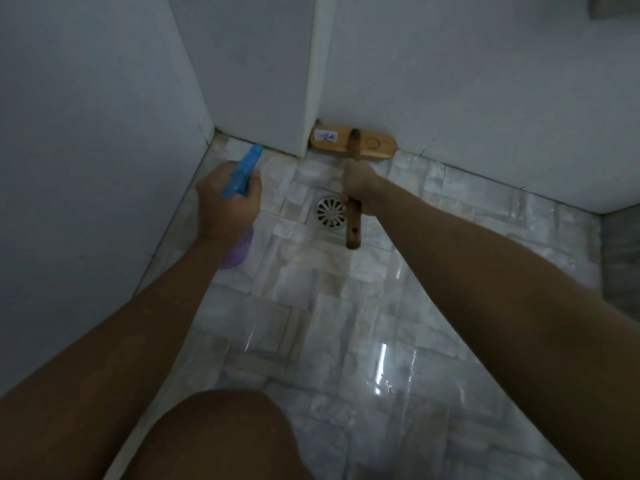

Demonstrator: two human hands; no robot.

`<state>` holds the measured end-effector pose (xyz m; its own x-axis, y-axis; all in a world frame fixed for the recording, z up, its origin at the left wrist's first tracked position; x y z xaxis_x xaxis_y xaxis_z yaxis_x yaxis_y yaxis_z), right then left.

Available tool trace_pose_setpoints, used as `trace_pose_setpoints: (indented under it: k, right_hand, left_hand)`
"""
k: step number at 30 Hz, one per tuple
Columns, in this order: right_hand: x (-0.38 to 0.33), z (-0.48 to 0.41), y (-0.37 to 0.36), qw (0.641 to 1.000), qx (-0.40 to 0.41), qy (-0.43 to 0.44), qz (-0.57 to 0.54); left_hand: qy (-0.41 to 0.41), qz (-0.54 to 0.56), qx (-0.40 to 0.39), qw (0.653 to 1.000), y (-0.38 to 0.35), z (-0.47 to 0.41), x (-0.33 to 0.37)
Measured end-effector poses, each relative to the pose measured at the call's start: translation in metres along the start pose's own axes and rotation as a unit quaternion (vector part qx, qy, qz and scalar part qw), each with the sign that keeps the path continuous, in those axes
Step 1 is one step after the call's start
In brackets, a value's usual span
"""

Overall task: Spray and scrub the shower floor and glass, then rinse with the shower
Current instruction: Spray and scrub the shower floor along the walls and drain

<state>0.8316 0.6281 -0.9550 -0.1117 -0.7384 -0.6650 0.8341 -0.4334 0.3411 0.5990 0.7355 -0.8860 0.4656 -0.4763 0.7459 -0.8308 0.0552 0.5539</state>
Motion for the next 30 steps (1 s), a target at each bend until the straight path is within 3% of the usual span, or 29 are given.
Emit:
trace_pose_setpoints:
  k: [8,14,19,30]
  right_hand:
    - [0.107,0.079,0.049,0.989,0.050,-0.034,0.137]
    - [0.172,0.142,0.095,0.986,0.055,-0.104,0.115]
    - [0.175,0.151,0.100,0.984,0.059,-0.134,0.097]
    - [0.170,0.131,0.093,0.988,0.051,-0.110,0.090]
  left_hand:
    - [0.019,0.005,-0.085,0.996,-0.026,0.001,0.009]
    - [0.014,0.014,-0.195,0.981,-0.065,0.026,0.047]
    - [0.058,0.003,-0.260,0.964,-0.100,0.039,0.069]
    - [-0.001,0.011,-0.237,0.971,-0.131,0.057,0.101]
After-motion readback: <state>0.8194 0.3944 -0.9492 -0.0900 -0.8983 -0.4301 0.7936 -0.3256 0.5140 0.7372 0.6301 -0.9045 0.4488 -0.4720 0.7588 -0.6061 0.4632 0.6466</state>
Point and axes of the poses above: each hand's wrist, its own z-axis away from the middle knuckle, its own y-axis out of the back of the hand, x = y × z, the point moved 9 cm from there along -z, towards the middle knuckle, and after that the axes turned 4 degrees about y, right-handed, at the moved point
